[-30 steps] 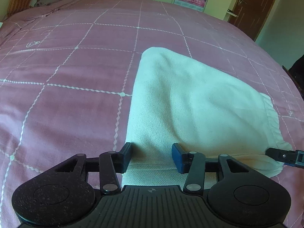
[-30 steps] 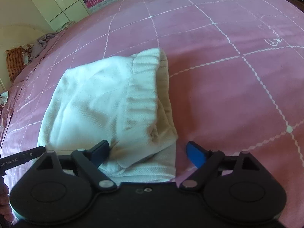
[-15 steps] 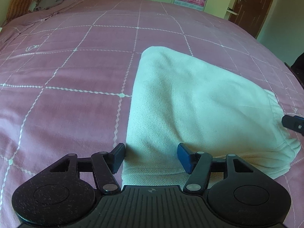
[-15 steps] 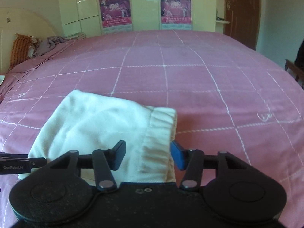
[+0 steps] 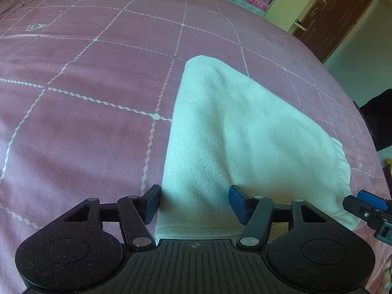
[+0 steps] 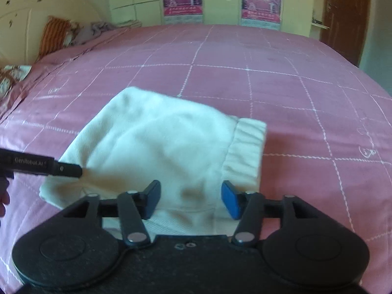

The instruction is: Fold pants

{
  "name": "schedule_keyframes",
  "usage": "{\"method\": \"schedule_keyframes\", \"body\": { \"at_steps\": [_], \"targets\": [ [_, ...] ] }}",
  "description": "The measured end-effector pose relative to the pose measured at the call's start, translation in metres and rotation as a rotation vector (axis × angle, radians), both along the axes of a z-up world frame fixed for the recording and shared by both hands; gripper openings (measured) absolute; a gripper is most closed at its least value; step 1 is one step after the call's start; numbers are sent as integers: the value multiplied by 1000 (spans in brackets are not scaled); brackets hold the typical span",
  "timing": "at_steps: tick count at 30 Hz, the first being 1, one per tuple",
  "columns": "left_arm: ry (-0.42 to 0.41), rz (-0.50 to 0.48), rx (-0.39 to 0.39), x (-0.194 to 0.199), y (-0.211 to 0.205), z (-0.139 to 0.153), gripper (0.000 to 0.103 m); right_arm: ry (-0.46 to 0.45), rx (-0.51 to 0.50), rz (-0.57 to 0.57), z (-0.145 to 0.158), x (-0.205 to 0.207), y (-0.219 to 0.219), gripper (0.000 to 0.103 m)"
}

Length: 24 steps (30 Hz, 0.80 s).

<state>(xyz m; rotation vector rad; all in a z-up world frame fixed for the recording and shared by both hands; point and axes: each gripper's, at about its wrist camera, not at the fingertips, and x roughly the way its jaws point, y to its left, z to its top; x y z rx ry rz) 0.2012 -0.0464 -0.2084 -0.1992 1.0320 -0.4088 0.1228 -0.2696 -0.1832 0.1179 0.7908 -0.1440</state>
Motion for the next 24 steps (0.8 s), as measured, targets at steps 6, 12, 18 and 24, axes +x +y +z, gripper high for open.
{"method": "schedule_keyframes", "body": {
  "at_steps": [6, 12, 18, 24],
  "targets": [
    [54, -5, -67, 16, -4, -10, 61, 61, 136, -121, -19, 1, -55, 79],
    [72, -25, -120, 17, -7, -14, 47, 96, 543, -181, -58, 1, -105, 83],
    [31, -37, -124, 5, -8, 0, 29, 101, 610, -82, -58, 7, -100, 53],
    [83, -7, -131, 21, -16, -17, 43, 97, 590, -92, -68, 16, -98, 58]
  ]
}}
